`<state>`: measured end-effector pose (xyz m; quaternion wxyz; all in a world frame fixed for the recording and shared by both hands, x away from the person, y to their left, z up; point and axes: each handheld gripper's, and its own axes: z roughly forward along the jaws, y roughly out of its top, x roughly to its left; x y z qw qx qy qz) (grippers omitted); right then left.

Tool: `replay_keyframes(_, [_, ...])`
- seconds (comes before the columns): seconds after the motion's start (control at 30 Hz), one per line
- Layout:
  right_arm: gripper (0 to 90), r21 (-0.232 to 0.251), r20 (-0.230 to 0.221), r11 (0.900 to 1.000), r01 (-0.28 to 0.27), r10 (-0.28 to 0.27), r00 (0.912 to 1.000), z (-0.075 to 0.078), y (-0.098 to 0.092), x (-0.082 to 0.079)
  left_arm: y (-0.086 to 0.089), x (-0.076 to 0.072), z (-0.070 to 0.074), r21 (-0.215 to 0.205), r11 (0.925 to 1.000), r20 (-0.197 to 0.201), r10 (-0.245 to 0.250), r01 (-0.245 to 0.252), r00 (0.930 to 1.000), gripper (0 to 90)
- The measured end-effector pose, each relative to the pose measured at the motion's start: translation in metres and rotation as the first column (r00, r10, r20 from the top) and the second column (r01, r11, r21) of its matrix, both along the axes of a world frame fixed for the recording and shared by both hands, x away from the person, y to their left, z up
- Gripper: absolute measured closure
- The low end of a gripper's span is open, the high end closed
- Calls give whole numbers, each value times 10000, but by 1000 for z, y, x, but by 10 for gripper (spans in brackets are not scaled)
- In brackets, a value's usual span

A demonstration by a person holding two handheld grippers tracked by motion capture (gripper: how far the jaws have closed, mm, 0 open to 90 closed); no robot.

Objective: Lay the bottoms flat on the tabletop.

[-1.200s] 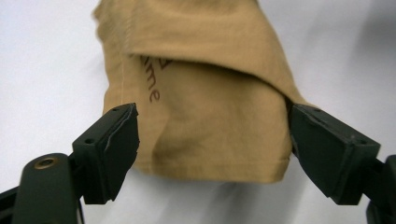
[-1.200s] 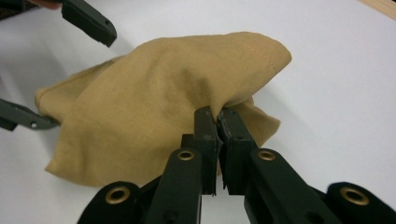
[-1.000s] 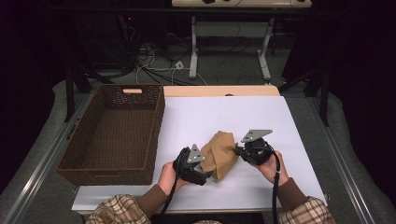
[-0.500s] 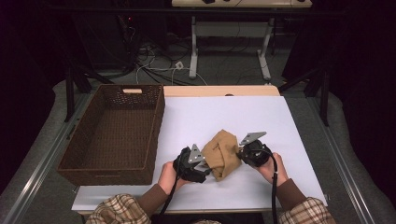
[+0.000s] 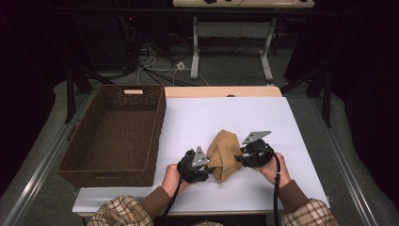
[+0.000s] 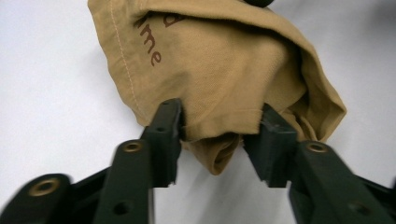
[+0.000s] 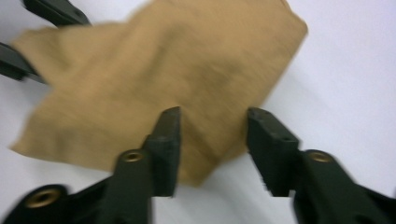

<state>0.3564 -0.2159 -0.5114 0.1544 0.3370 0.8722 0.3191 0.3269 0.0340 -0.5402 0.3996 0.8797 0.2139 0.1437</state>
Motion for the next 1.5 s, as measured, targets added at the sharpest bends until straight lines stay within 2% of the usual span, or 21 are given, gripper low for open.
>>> replay_keyframes(0.2, [348, 425, 75, 9977, -531, 528, 9986, 7, 15, -8, -3, -2, 0, -176, 9998, 52, -79, 79, 10000, 622])
replay_keyframes(0.3, [272, 448, 114, 9954, -845, 840, 9964, 9, 24, -11, -5, -3, 0, -199, 9997, 82, -109, 110, 9999, 612])
replay_keyframes(0.4, [245, 318, 121, 9940, -1043, 1039, 9945, 9, 31, -14, -6, -3, 0, -229, 9996, 61, -155, 156, 9999, 590])
replay_keyframes(0.5, [316, -38, 174, 9936, -1126, 1126, 9935, 4, 37, -15, -5, -2, -1, -228, 9996, -31, -194, 193, 9998, 550])
replay_keyframes(0.57, [457, -217, 234, 9945, -1024, 1029, 9944, 0, 39, -16, -6, -1, -1, -143, 9997, -73, -186, 185, 9998, 489])
replay_keyframes(0.67, [644, -353, 327, 9924, -1177, 1189, 9924, -2, 39, -17, -4, 0, -3, 36, 10000, -280, -20, 21, 9996, 346])
replay_keyframes(0.77, [780, -399, 291, 9921, -1186, 1198, 9924, -4, 38, -17, 1, 2, -4, 139, 9999, -490, 51, -44, 9988, 272])
replay_keyframes(0.9, [832, -332, 300, 9935, -1086, 1097, 9935, -3, 34, -17, 5, 3, -1, 211, 9997, -378, 114, -106, 9992, 320])
replay_keyframes(1.07, [832, -233, 390, 9952, -946, 954, 9947, 3, 26, -19, 6, 2, -1, 164, 9997, -311, 171, -166, 9994, 376])
replay_keyframes(1.2, [828, -145, 419, 9964, -835, 841, 9956, 5, 23, -19, 5, -1, -1, 182, 9998, -284, 2, 3, 9996, 433])
replay_keyframes(1.4, [828, -142, 425, 9971, -748, 753, 9963, 5, 19, -17, 3, -2, -3, 188, 9989, -408, -426, 434, 9983, 632])
replay_keyframes(1.5, [828, -157, 432, 9974, -710, 716, 9965, 4, 18, -17, 1, -2, -4, 187, 9988, -367, -455, 462, 9983, 694])
